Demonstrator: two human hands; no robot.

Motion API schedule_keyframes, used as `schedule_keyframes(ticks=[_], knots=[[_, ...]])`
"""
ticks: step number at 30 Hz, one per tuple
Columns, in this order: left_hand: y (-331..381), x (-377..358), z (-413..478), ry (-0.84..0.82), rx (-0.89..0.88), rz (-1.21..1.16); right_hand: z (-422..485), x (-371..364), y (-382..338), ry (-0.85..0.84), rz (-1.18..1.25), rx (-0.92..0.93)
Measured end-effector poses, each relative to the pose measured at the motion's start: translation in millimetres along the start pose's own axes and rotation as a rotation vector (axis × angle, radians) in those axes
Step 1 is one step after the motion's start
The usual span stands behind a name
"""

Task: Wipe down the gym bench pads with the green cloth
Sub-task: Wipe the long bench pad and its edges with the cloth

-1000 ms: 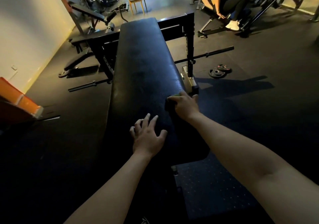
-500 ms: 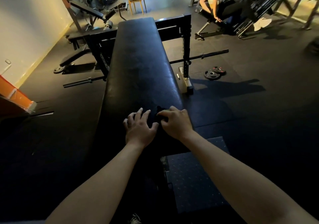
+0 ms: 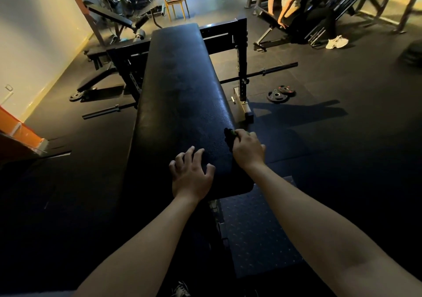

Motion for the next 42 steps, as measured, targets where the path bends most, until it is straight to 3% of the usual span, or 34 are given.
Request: schedule_keyframes(ticks=[4,9,11,13,15,18,22,26,29,31,35,38,42], knots=[[-1.3,-2.4,1.1,-0.006,0.009,0.006,-45.4,-12.9,-34.9,0.037,-0.258,0.199],[-4.2,-1.5,-1.8,-0.003,-0.031,0.003,-65.1,-22.3,-56.8,0.005,-0.193,0.416],[-4.6,-2.2,-0.4,-0.012,-0.029,-0.006,-44.1,3.0,-42.0,0.089,-0.122,0.363],[-3.9,-3.4,-1.1,-0.008,-0.019,-0.014,-17.2,23.0,-20.4,0.117,-0.062,0.195],[-1.9,-3.7,-1.1,0.004,-0.019,-0.029,5.9,21.2,-4.1,0.018,-0.031,0.029],[-2.3,-2.9,0.8,0.012,-0.022,-0.025,14.1,-2.5,0.9,-0.137,0.011,-0.052],[-3.1,-1.7,1.2,0.018,-0.017,-0.033,-14.3,-6.7,-26.4,-0.037,-0.118,0.119],[-2.9,1.6,6.9,-0.009,-0.047,-0.057,-35.0,-9.8,-45.7,-0.073,-0.14,0.257],[-16.2,11.3,17.8,0.008,-0.123,0.036,-12.5,-0.8,-52.1,-0.006,-0.088,0.296],[-38.1,16.8,24.2,0.05,-0.061,0.042,17.2,3.1,-51.8,0.04,-0.088,0.22],[-49.4,13.6,28.2,0.043,0.024,-0.019,55.0,-15.5,-62.4,-0.01,-0.184,0.068],[-47.9,12.9,31.2,0.035,0.022,-0.046,52.8,-39.5,-91.1,-0.062,-0.194,0.146],[-54.2,11.1,31.7,0.043,0.017,-0.084,34.6,-73.1,-125.9,-0.261,-0.114,0.267]])
Point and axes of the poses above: each hand's wrist, its own z-axis towards the middle knuckle, its own x-axis out of the back of the hand, y = z × x, the point moved 8 cm from there along z, towards the middle knuckle, and after that the axes turned 9 degrees about -y, right-handed, at the moved point
